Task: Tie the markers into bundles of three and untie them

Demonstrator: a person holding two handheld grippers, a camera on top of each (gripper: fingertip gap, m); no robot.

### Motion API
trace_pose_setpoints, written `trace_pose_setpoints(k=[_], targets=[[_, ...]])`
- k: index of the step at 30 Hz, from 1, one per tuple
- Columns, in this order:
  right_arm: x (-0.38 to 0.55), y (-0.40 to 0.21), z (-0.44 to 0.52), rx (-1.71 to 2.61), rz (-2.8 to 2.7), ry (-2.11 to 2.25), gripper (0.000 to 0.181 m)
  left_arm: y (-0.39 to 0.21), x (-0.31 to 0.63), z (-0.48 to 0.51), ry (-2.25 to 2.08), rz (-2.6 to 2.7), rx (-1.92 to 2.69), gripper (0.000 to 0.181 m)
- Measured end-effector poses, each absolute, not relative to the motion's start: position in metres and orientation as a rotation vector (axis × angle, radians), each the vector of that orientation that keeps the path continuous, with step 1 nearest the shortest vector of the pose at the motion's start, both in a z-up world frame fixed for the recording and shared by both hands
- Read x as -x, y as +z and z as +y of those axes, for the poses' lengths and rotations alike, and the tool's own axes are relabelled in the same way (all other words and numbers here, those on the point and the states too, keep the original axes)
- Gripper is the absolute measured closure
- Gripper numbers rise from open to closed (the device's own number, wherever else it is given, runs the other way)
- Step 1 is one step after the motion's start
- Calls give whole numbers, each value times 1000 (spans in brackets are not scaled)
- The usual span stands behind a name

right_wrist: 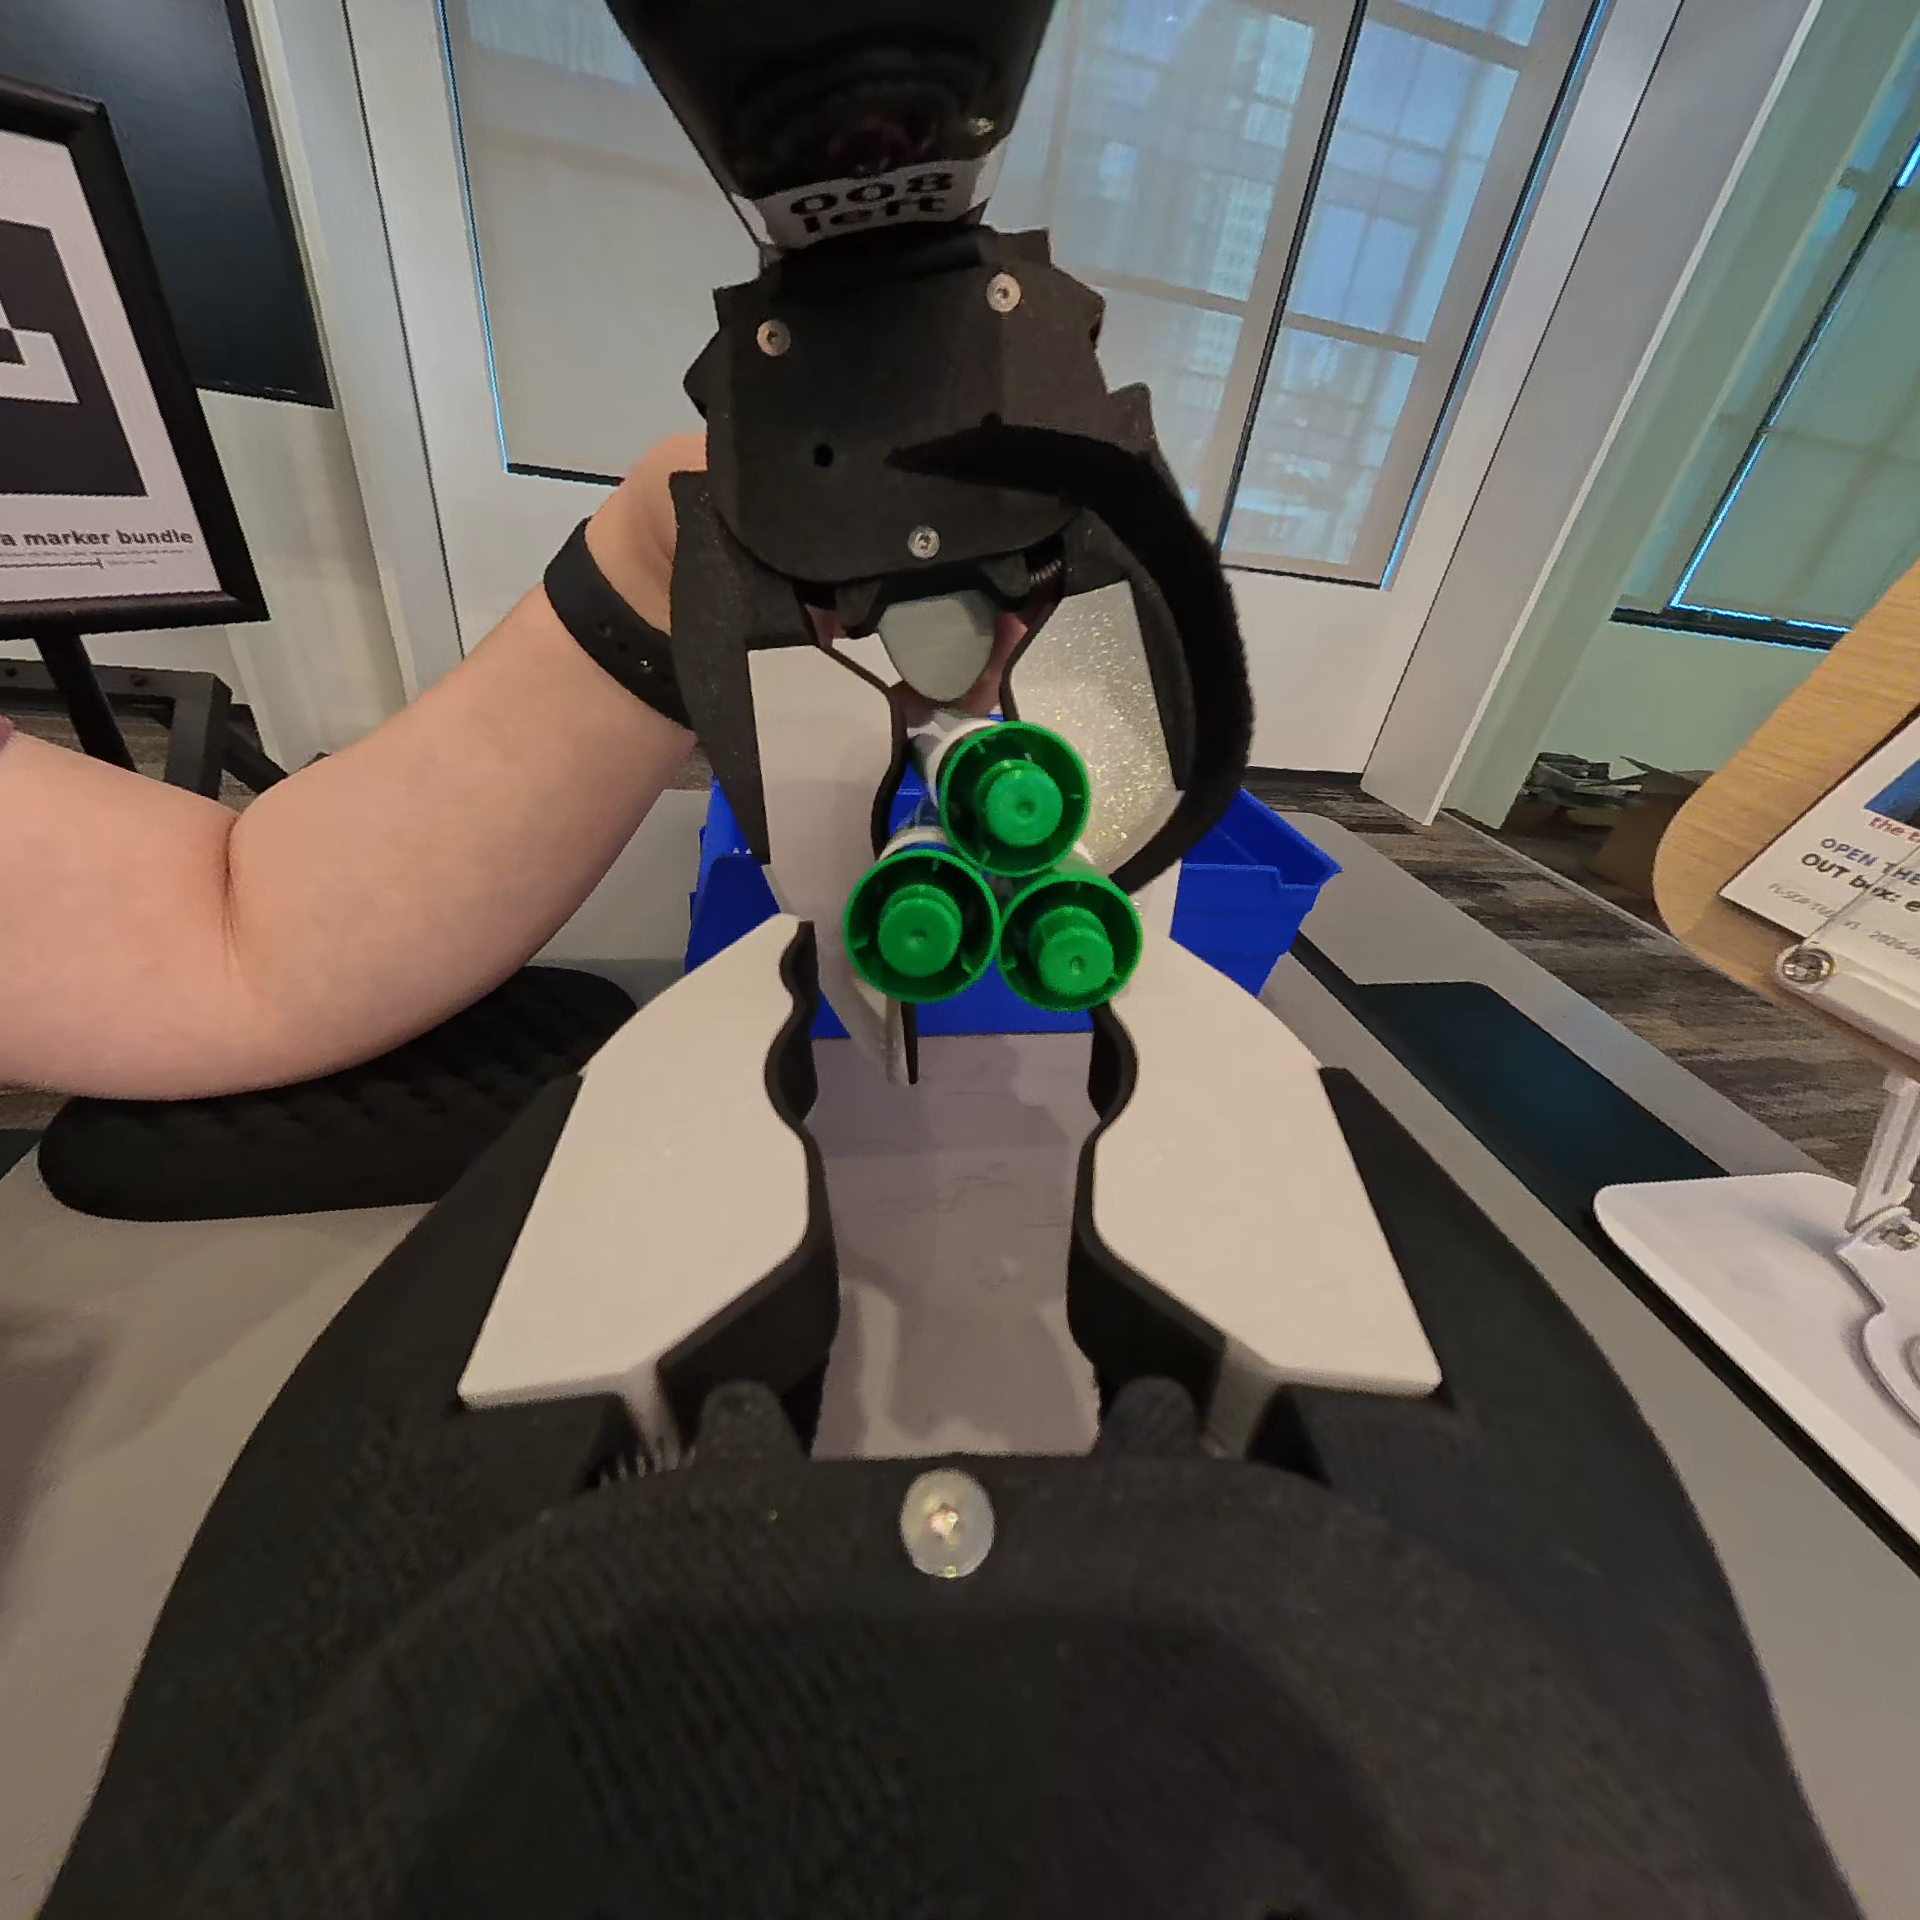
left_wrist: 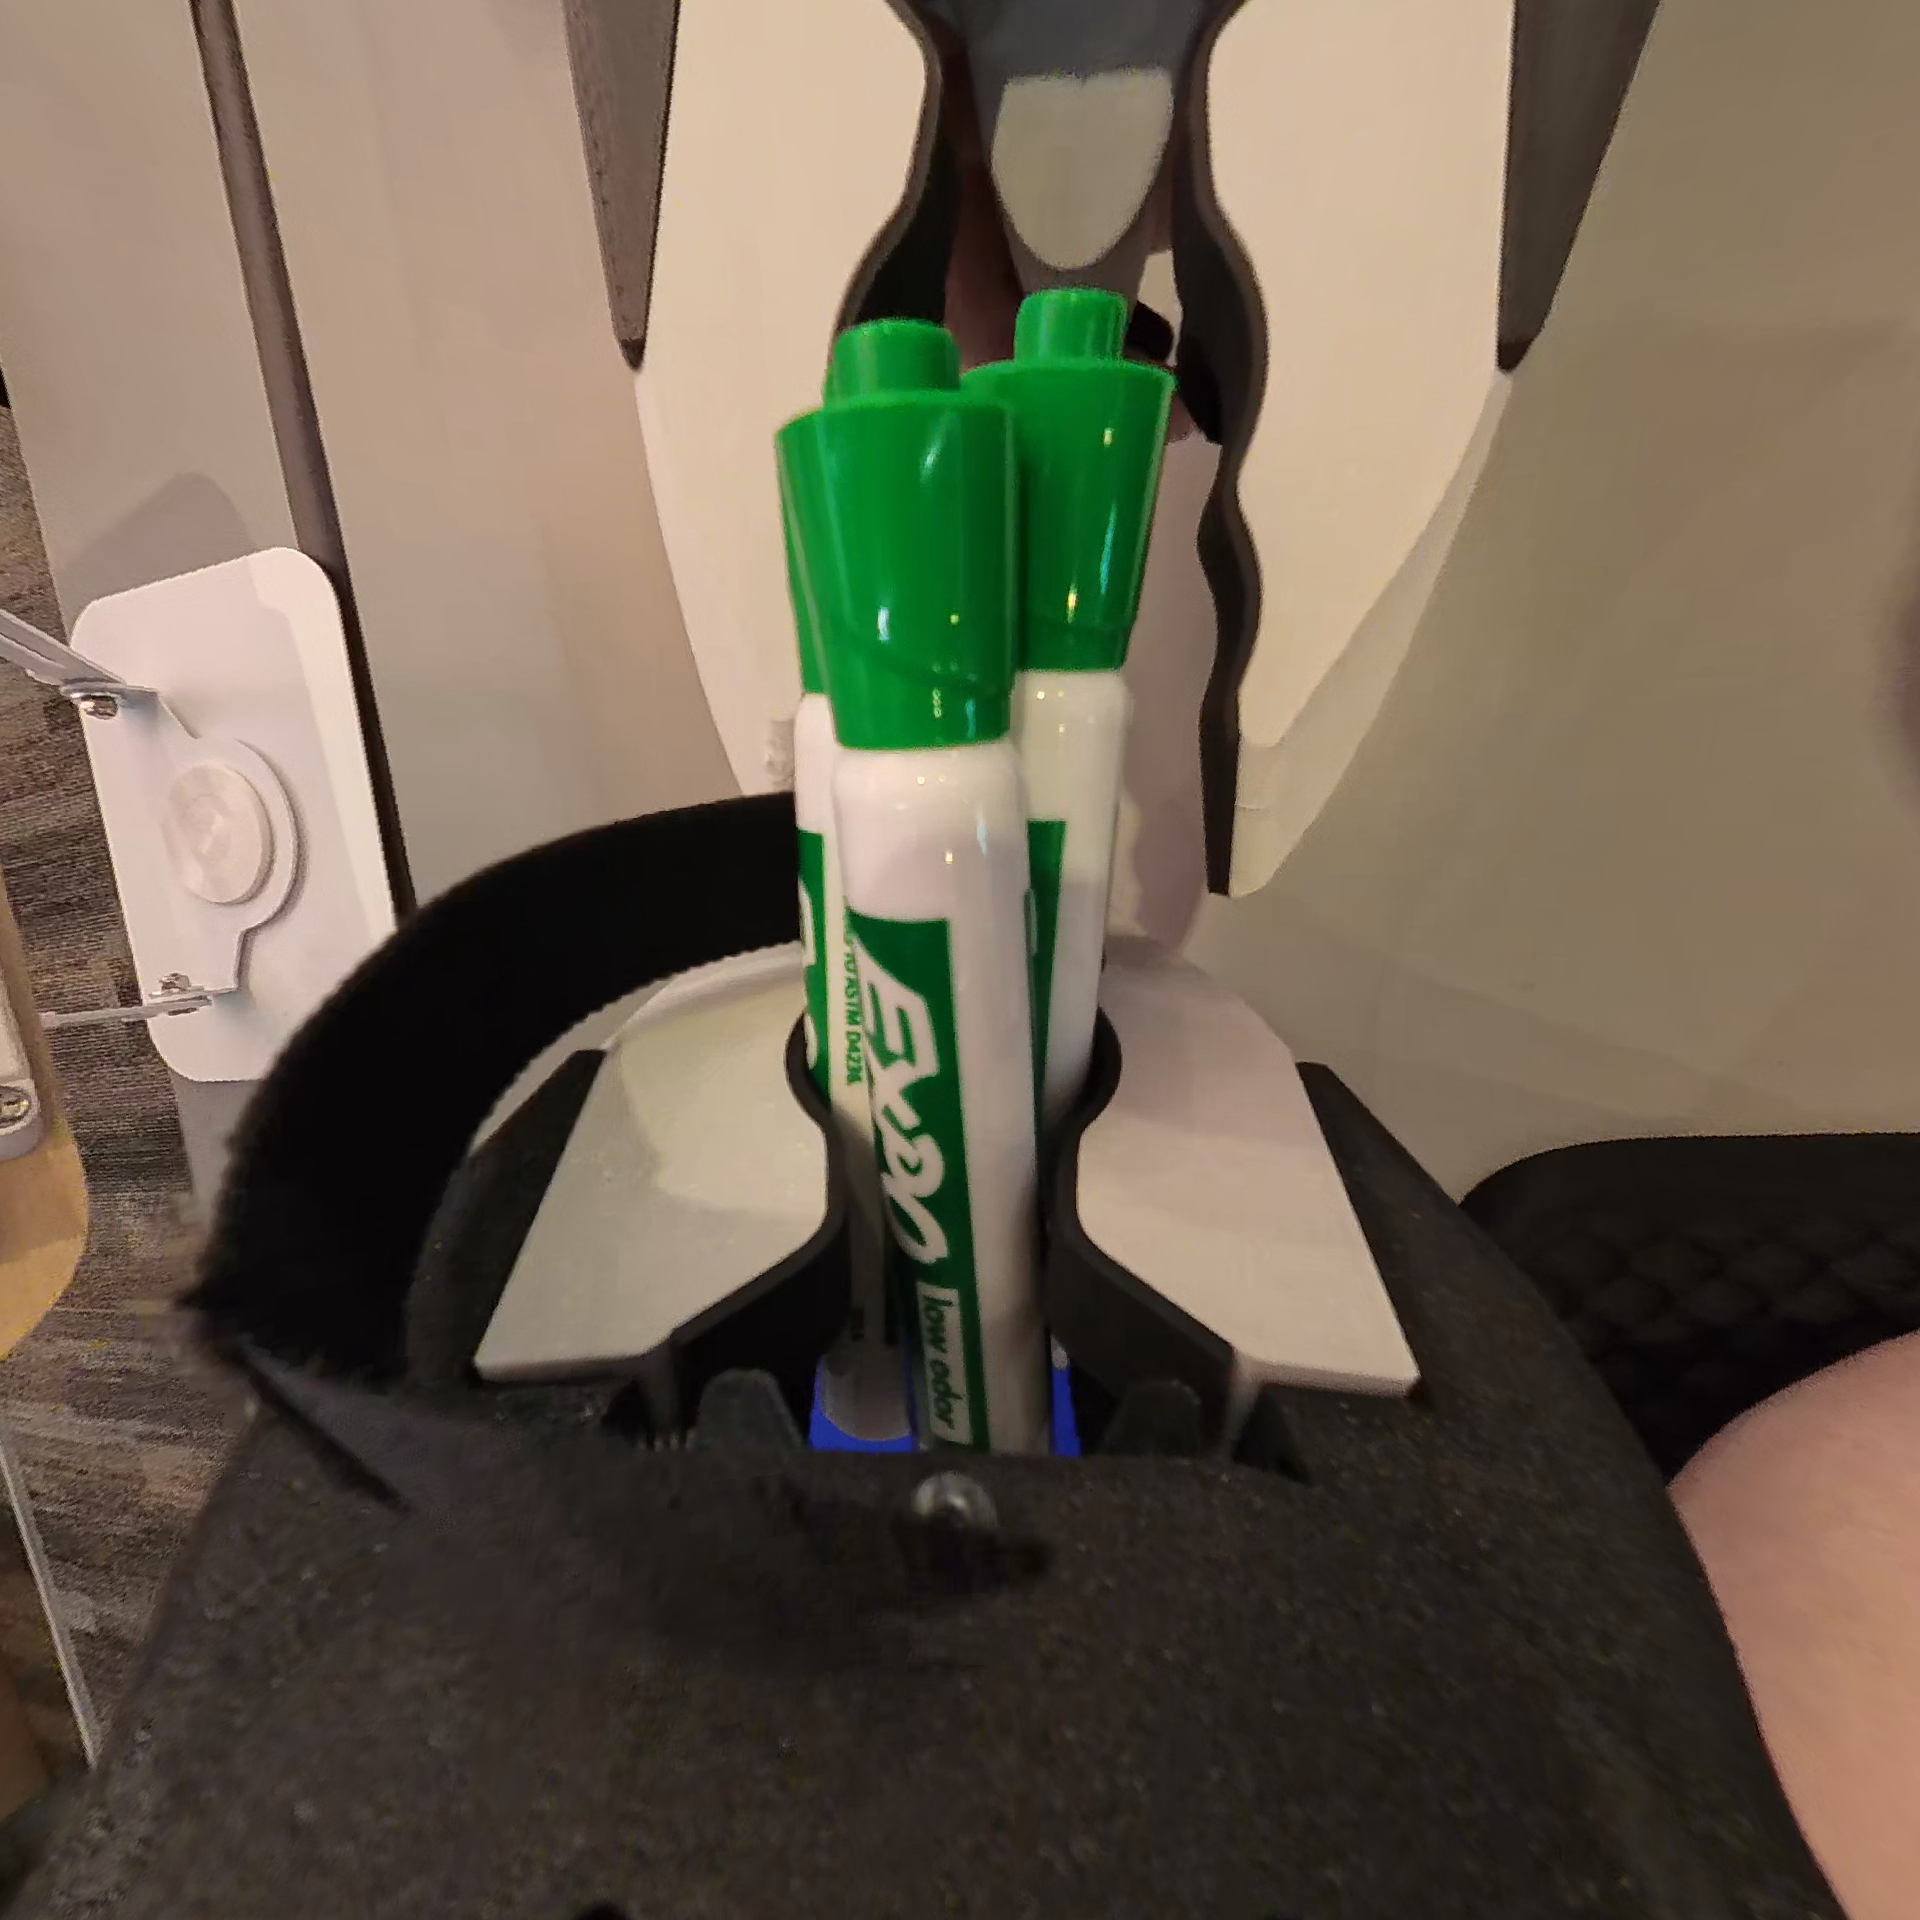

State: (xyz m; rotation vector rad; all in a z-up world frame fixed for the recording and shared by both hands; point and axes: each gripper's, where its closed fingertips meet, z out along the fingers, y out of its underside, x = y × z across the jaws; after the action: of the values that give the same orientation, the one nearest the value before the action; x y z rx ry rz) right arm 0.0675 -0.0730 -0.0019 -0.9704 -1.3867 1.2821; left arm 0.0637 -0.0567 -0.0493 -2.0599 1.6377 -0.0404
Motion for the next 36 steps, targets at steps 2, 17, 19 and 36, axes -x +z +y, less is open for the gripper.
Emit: trace_pose_setpoints(k=[2,17,19,36], targets=[[-68,-1,-71,976,-1374,1291,131,-48,-64,-56,-40,1630,2056,141],[-72,1,-67,973,-1355,1340,154,-45,-67,-54,-39,1619,2038,140],[-73,2,-67,961,-1357,1347,153,-45,-66,-54,-38,1615,2040,139],[-79,16,-73,867,-1316,1415,124,-44,-73,-52,-30,1624,2018,140]])
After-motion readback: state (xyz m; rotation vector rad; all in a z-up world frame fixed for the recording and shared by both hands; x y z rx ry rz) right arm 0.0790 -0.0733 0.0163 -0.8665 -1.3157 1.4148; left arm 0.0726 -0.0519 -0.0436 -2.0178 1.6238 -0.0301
